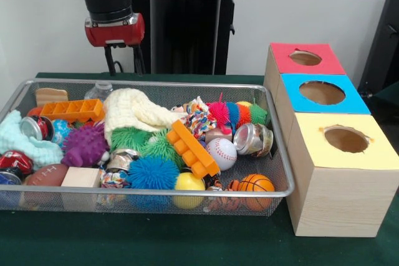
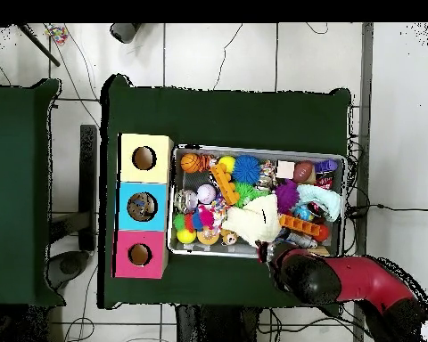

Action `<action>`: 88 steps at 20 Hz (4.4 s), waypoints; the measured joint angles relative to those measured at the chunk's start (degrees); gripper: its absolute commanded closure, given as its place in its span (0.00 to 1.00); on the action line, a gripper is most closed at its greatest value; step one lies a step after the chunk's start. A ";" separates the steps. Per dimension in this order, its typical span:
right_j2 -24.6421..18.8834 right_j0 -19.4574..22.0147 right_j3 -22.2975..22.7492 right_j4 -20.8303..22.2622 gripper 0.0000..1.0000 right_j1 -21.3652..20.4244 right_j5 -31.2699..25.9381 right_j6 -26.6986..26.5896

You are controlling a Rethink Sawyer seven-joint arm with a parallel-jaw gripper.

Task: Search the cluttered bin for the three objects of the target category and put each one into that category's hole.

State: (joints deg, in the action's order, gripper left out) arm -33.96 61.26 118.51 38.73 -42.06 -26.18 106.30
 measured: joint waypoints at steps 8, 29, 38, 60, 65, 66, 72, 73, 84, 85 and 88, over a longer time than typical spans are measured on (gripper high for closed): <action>0.00 0.07 -0.04 0.00 0.00 1.04 0.01 0.00; -0.44 4.54 -0.36 0.96 0.00 2.29 -1.02 0.00; 0.09 1.47 -1.67 4.82 0.00 4.76 -1.02 0.00; -0.64 2.03 -3.24 5.03 0.00 4.95 -1.43 0.00; -0.69 4.03 -3.38 5.06 0.00 5.04 -1.71 0.00; -0.68 4.03 -3.50 5.17 0.00 5.15 -1.71 0.00; -0.05 2.84 -5.50 8.28 0.00 8.47 -1.71 0.00; 0.04 2.66 -5.72 8.67 0.00 8.89 -1.71 0.00; 1.98 -0.24 -9.25 15.30 0.00 16.69 1.23 0.00; 1.95 -0.18 -9.09 15.35 0.00 16.77 1.45 0.00; 1.97 0.06 -8.78 15.42 0.00 16.42 2.09 0.00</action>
State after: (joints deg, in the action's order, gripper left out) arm -31.99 61.33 109.73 54.15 -25.65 -24.09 106.30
